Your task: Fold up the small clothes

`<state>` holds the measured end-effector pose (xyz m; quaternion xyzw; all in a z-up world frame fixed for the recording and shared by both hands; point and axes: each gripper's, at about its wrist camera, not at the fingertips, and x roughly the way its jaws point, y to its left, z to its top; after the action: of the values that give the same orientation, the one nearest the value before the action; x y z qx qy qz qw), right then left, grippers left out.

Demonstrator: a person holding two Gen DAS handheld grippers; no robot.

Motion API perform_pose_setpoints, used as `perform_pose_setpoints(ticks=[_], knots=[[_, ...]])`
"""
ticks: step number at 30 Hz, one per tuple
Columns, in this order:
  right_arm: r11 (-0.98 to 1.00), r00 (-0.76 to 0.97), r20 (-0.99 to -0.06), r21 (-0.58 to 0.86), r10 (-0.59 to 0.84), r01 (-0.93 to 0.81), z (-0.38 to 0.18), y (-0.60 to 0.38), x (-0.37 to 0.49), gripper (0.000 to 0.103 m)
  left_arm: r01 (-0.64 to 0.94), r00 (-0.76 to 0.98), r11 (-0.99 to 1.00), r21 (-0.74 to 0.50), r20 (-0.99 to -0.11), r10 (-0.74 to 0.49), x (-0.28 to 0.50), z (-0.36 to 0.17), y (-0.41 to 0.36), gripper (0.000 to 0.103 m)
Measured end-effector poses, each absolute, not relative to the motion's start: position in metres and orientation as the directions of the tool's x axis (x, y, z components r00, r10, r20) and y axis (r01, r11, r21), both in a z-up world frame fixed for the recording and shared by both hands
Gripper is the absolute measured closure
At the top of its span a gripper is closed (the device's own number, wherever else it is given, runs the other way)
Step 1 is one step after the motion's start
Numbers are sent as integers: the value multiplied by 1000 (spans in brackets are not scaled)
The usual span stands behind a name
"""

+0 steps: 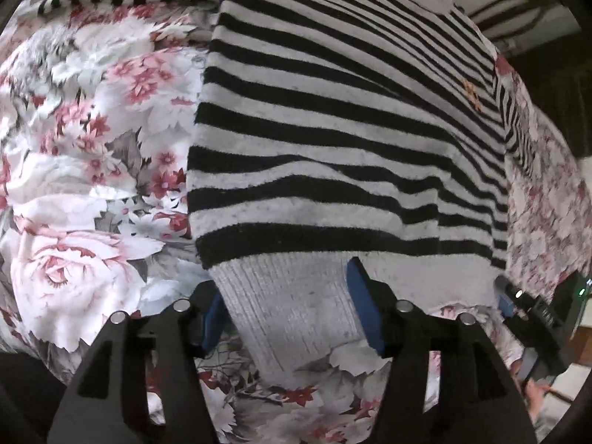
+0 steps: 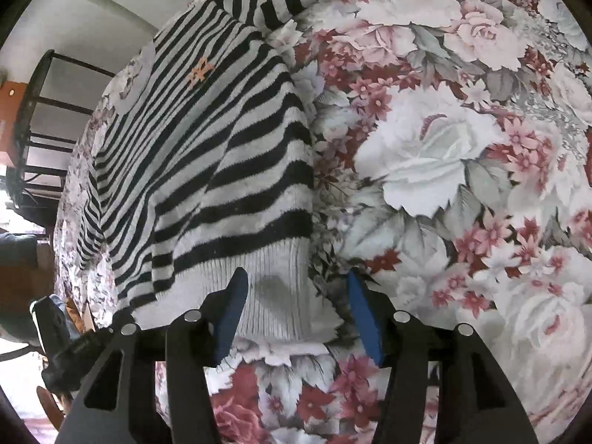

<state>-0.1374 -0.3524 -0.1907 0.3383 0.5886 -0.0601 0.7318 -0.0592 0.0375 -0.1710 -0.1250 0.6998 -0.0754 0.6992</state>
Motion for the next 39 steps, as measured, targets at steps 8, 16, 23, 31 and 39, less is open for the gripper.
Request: perform_pose_setpoints(ticks=[8, 16, 23, 31, 39], knots=[[781, 446, -852, 468, 274, 414, -150, -340, -134, 96, -62, 33, 940, -336, -942, -334, -60, -154, 48, 97], [838, 340, -919, 339, 198, 428, -161, -328, -160, 96, -80, -23, 928, -363, -930, -366, -70, -156, 65, 96], [912, 211, -977, 124, 42, 391, -173, -301, -142, 82, -50, 56, 938, -343, -939, -340, -87, -134, 88, 88], [903, 443, -895, 234, 56, 360, -130, -296, -144, 64, 84, 242, 984, -158, -955, -174, -82, -89, 67, 55], [938, 198, -963, 231, 182, 260, -183, -278, -115, 46, 217, 73, 971, 103, -993, 89, -68, -144, 6, 28]])
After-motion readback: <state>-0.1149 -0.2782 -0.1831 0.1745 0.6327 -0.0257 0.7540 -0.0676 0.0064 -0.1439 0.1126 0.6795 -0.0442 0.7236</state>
